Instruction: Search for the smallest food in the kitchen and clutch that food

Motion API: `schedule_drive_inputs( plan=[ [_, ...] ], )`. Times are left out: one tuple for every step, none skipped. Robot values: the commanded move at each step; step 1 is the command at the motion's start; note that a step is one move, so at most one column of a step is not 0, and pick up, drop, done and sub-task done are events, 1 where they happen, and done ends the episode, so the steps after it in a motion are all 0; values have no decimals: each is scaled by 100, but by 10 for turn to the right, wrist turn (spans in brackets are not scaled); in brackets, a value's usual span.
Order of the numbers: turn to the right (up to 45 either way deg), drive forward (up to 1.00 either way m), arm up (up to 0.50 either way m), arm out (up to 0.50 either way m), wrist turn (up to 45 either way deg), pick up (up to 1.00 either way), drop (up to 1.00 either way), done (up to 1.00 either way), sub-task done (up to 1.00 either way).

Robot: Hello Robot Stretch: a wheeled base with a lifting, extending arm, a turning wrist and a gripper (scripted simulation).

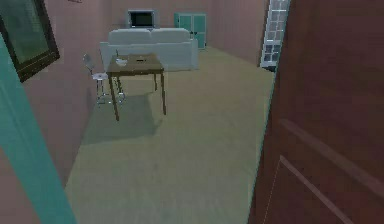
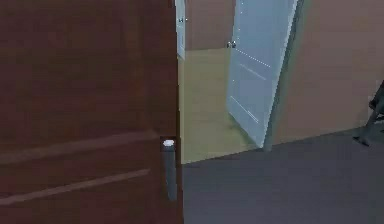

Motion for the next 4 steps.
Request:
schedule_drive_inputs(
  plan=[
    [0,95,0,0,0,0,0,0,0],
    [210,0,0,0,0,0,0,0,0],
    [0,100,0,0,0,0,0,0,0],
    [0,100,0,0,0,0,0,0,0]
  ],
)
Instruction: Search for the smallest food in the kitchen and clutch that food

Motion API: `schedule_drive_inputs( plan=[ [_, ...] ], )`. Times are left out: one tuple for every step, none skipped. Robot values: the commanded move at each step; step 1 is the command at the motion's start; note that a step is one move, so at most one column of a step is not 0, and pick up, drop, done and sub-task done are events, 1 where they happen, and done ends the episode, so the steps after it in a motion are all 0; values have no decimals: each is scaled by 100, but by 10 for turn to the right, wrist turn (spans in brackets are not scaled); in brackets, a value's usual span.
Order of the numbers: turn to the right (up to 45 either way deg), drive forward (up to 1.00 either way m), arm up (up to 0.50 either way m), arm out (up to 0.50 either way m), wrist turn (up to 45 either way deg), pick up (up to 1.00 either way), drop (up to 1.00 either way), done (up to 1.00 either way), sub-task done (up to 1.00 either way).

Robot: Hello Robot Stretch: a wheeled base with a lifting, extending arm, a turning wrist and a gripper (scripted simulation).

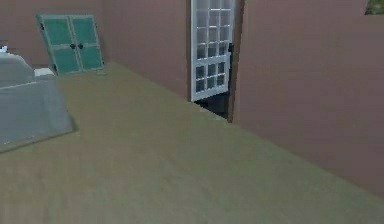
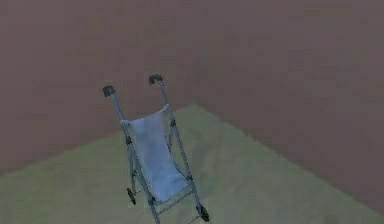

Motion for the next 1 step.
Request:
schedule_drive_inputs(
  plan=[
    [0,100,0,0,0,0,0,0,0]
  ],
)
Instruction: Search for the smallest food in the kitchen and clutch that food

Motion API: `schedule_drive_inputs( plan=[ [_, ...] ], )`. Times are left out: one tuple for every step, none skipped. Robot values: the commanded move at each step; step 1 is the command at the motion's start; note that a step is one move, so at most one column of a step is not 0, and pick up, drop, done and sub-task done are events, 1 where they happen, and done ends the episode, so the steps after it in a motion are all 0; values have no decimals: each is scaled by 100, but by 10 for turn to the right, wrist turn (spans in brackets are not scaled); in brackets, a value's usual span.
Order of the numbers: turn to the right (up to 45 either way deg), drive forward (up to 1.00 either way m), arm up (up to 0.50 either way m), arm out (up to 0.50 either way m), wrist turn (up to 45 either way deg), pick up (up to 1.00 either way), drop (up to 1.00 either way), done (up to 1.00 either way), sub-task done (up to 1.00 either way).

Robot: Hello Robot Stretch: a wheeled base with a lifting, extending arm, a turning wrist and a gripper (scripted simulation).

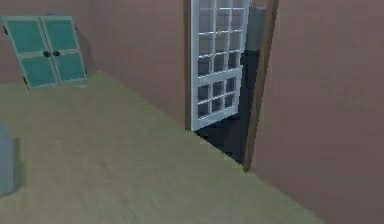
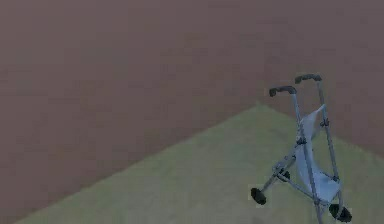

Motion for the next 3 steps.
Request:
schedule_drive_inputs(
  plan=[
    [0,100,0,0,0,0,0,0,0],
    [0,70,0,0,0,0,0,0,0],
    [-360,0,0,0,0,0,0,0,0]
  ],
)
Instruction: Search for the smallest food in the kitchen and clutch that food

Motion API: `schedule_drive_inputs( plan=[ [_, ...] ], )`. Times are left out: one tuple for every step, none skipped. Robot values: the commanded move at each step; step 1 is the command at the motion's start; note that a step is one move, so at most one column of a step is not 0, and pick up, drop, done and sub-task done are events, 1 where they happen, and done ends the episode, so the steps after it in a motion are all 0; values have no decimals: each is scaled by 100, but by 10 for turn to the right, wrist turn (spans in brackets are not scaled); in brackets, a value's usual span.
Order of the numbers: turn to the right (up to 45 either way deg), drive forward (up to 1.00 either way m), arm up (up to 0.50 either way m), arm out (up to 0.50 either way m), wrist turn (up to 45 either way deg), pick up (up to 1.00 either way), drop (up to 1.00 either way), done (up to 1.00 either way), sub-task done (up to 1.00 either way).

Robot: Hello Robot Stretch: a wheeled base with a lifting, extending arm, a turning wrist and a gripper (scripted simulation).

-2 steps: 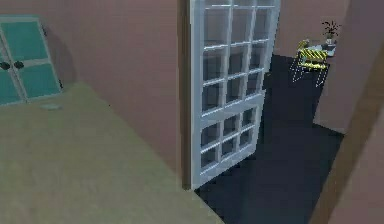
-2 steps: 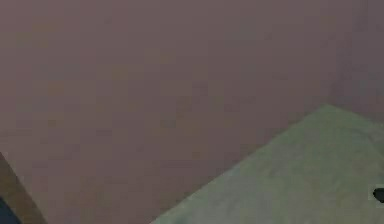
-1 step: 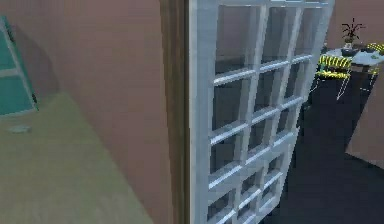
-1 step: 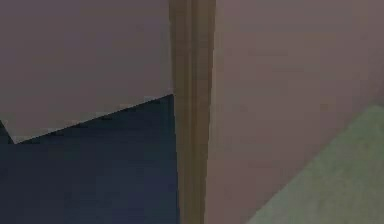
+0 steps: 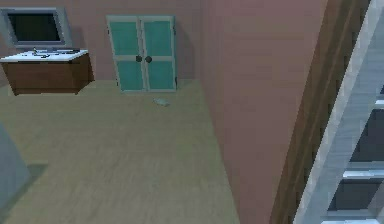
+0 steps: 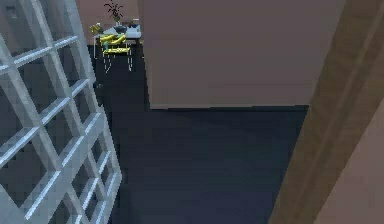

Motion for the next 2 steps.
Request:
schedule_drive_inputs(
  plan=[
    [0,5,0,0,0,0,0,0,0],
    [450,0,0,0,0,0,0,0,0]
  ],
)
